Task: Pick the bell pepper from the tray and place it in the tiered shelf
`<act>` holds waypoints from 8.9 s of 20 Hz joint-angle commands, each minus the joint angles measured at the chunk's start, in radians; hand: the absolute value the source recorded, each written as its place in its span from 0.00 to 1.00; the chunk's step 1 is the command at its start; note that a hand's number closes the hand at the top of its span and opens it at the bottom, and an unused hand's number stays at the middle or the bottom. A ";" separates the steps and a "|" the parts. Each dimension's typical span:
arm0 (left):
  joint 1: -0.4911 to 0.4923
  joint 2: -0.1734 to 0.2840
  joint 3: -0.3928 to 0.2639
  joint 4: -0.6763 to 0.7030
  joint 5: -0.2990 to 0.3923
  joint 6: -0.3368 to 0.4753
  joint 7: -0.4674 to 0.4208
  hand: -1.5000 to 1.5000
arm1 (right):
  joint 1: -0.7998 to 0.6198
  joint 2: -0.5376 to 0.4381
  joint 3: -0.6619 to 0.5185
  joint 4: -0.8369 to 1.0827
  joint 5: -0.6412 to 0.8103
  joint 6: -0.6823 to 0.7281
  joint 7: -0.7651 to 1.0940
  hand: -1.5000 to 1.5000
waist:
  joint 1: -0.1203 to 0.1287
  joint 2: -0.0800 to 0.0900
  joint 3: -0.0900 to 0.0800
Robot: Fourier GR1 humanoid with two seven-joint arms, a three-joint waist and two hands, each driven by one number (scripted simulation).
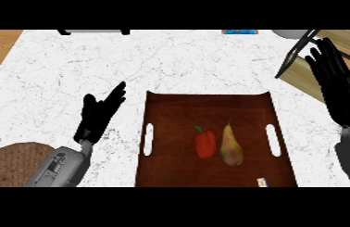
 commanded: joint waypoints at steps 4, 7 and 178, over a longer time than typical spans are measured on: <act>0.008 -0.014 0.021 -0.088 -0.126 0.109 -0.108 0.50 | -0.003 0.074 0.110 -0.080 0.127 -0.117 0.120 0.00 | 0.024 0.000 0.011; -0.012 0.000 0.058 -0.067 -0.077 0.079 -0.111 0.50 | 0.001 0.375 -0.044 -0.088 -0.200 -0.229 0.089 0.00 | -0.002 -0.013 0.057; 0.113 -0.204 0.273 -0.151 -0.390 -0.091 -0.167 0.50 | -0.834 0.305 -0.214 -0.006 1.967 0.248 1.093 1.00 | 0.024 0.003 0.011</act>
